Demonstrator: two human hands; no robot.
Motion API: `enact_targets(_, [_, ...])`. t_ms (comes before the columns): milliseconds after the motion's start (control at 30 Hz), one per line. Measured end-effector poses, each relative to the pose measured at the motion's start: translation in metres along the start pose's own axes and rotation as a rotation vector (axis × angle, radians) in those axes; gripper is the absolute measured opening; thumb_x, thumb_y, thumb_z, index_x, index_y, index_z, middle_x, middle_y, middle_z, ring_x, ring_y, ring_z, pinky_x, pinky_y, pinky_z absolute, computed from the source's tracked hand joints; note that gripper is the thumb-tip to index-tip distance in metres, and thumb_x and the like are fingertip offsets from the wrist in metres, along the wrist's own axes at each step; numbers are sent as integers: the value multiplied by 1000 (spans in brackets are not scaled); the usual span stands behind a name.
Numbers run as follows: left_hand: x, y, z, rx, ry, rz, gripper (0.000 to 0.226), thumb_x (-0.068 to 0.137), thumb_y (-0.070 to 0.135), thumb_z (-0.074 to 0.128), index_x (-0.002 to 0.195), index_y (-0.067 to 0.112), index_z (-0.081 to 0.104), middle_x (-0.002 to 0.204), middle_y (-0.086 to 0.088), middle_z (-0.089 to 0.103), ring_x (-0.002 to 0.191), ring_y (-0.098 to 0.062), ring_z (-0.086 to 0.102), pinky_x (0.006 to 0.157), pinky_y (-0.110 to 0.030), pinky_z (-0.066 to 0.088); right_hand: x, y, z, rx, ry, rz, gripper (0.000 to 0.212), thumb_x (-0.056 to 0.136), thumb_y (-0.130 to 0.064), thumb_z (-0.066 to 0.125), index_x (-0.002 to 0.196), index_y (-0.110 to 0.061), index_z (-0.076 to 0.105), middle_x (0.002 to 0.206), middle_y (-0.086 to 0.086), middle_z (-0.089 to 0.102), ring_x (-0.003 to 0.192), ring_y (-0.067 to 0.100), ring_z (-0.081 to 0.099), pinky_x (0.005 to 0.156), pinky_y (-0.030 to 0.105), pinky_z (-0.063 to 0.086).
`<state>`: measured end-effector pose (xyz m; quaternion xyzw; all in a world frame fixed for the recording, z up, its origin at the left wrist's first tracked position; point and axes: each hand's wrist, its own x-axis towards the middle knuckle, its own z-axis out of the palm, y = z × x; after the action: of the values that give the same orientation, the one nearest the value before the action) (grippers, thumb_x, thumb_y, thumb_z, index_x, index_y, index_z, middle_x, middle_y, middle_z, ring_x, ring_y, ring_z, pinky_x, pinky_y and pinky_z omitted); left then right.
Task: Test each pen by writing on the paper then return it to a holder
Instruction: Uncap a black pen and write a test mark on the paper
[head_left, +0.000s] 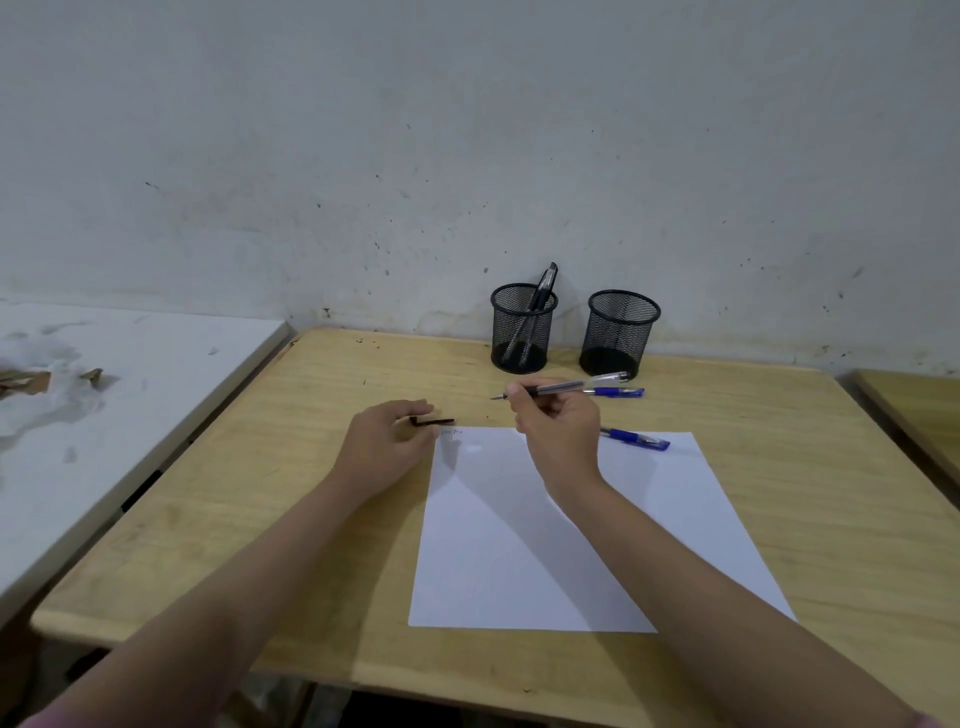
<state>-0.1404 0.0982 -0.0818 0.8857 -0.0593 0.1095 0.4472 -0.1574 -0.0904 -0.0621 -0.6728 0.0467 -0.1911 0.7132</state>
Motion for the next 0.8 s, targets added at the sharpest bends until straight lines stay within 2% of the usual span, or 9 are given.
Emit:
enact_targets(67, [-11, -2, 0, 56, -62, 64, 37, 81, 30, 67, 115, 16, 64, 124, 4, 61, 117, -11, 54, 98, -22, 38, 2, 1, 3, -53, -3, 26, 3, 80, -17, 72, 78, -15, 71, 70, 4, 69, 64, 13, 61, 72, 38, 56])
enact_targets(100, [-15, -4, -1, 131, -110, 106, 44, 81, 37, 64, 121, 17, 60, 132, 3, 56, 123, -12, 50, 104, -30, 36, 2, 1, 4, -80, -7, 37, 5, 80, -18, 73, 76, -17, 70, 70, 3, 69, 64, 13, 62, 70, 38, 57])
enact_targets(200, [-22, -7, -2, 408, -245, 173, 62, 80, 55, 45, 136, 28, 42, 151, 5, 29, 140, -13, 25, 114, -52, 13, 3, 2, 10, -119, -27, 59, 12, 81, -19, 72, 71, -21, 66, 69, 5, 68, 59, 15, 62, 59, 29, 56])
enact_targets(267, [-24, -9, -1, 472, -270, 169, 65, 81, 59, 37, 139, 31, 35, 156, 5, 15, 144, -12, 11, 113, -55, 4, 3, 5, 15, -134, -35, 83, 13, 81, -20, 72, 70, -20, 64, 69, 7, 66, 59, 17, 62, 58, 31, 55])
enact_targets(400, [-21, -13, 2, 538, -298, 182, 79, 77, 69, 22, 145, 28, 24, 157, 6, -2, 144, -11, -3, 112, -56, -1, 5, 11, 22, -204, -61, 146, 18, 81, -26, 72, 67, -20, 63, 63, 2, 66, 61, 20, 66, 67, 40, 58])
enact_targets(500, [-21, -14, 2, 518, -307, 227, 80, 75, 68, 18, 145, 30, 24, 157, 9, 0, 144, -9, -4, 112, -56, -2, 7, 11, 22, -232, -91, 135, 16, 83, -24, 71, 71, -19, 61, 67, 3, 66, 66, 21, 67, 61, 36, 59])
enact_targets(633, [-24, -15, 3, 469, -296, 298, 73, 78, 62, 21, 141, 27, 33, 154, 8, 20, 142, -4, 9, 116, -52, 2, 9, 15, 18, -214, -102, 135, 14, 83, -20, 71, 78, -9, 63, 71, 6, 67, 62, 18, 65, 53, 29, 58])
enact_targets(700, [-24, -15, 3, 434, -299, 273, 77, 76, 62, 22, 141, 23, 34, 152, 6, 26, 141, -3, 17, 116, -46, 5, 9, 17, 18, -229, -104, 122, 15, 82, -19, 71, 79, -7, 63, 70, 7, 67, 63, 19, 66, 52, 26, 58])
enact_targets(800, [-23, -16, 3, 440, -305, 246, 81, 75, 64, 22, 143, 21, 31, 153, 7, 25, 141, -5, 17, 115, -43, 7, 9, 20, 18, -231, -107, 108, 14, 81, -17, 72, 76, -7, 62, 70, 8, 66, 66, 24, 68, 51, 26, 57])
